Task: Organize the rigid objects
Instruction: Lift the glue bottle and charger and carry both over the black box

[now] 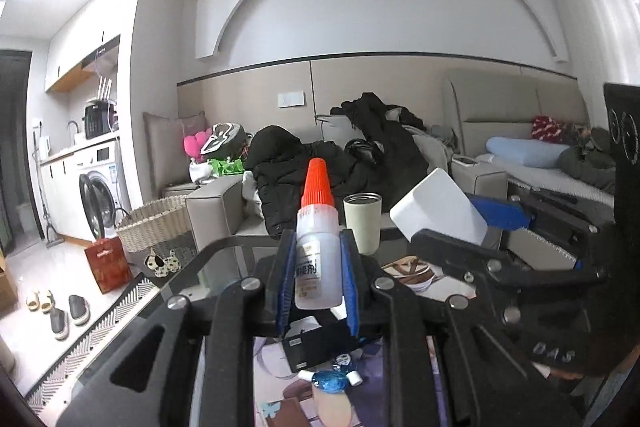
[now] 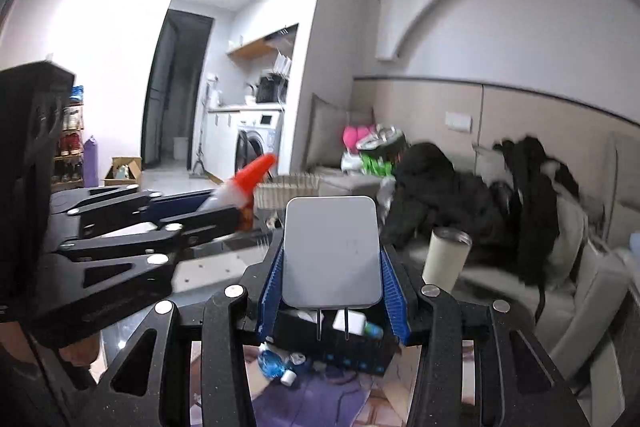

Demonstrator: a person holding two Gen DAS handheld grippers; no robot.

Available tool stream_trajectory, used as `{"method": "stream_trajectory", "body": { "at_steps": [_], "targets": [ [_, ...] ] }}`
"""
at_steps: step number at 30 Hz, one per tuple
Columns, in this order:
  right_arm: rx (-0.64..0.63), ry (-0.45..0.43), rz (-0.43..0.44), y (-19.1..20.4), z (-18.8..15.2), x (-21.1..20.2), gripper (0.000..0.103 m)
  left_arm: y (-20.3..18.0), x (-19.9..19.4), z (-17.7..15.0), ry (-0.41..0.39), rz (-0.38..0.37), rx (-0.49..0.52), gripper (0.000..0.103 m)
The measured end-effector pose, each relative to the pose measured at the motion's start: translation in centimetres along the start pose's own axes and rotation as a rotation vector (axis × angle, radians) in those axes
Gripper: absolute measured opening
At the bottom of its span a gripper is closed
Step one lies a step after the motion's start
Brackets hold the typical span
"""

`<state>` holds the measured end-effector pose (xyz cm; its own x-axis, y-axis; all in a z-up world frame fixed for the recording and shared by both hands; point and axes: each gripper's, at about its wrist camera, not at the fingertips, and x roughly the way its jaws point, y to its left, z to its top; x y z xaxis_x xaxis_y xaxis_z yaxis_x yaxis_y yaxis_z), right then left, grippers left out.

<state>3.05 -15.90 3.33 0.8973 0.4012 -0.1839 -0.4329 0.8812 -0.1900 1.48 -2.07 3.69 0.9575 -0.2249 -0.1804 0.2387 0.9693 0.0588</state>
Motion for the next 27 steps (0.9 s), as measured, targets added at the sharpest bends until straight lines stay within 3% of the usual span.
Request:
{"method": "stream_trajectory", "body": {
  "at_steps": [10,27],
  "targets": [
    [0.064,0.055,-0.016,-1.2,0.5,0.9,0.045,1.3,2.6,0.1,0.079,0.0,-0.045,0.019],
    [0.182,0.067,-0.107,-4.8,3.2,10.3,0.045,4.4,10.5,3.1,0.053,0.066,-0.101,0.019]
  ]
}}
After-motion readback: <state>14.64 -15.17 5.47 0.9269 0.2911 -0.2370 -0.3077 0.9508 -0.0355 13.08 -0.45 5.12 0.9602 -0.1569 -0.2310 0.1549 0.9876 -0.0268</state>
